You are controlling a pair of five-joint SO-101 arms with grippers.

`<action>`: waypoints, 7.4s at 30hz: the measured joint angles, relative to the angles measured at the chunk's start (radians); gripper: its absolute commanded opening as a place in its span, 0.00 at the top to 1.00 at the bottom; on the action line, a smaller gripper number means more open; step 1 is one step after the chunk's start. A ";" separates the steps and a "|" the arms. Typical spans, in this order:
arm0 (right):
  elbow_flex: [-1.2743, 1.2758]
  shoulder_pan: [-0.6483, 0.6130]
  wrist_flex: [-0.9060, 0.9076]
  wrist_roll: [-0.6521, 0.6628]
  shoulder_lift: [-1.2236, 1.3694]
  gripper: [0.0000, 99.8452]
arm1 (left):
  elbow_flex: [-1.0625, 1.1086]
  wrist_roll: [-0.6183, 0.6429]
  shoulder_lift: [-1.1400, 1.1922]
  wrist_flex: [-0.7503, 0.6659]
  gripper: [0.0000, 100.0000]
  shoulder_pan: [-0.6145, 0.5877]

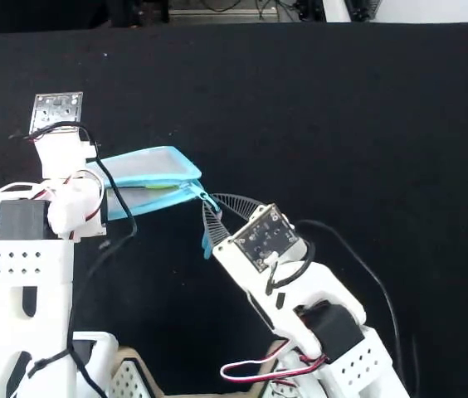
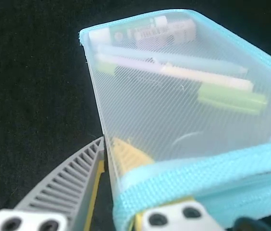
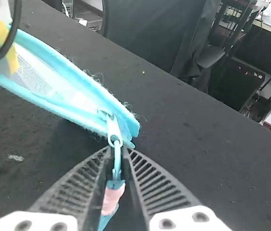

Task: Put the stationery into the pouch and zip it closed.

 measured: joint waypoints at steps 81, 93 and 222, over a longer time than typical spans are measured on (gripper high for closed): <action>-1.007 -0.002 0.000 0.072 0.918 0.99 | -0.296 -0.095 -0.012 0.104 0.80 -0.069; -0.816 0.143 0.706 0.118 0.847 0.87 | -0.138 -0.178 -0.012 0.014 0.80 -0.055; -0.325 0.296 0.652 1.505 0.852 0.75 | 0.092 -0.180 -0.012 -0.051 0.80 -0.176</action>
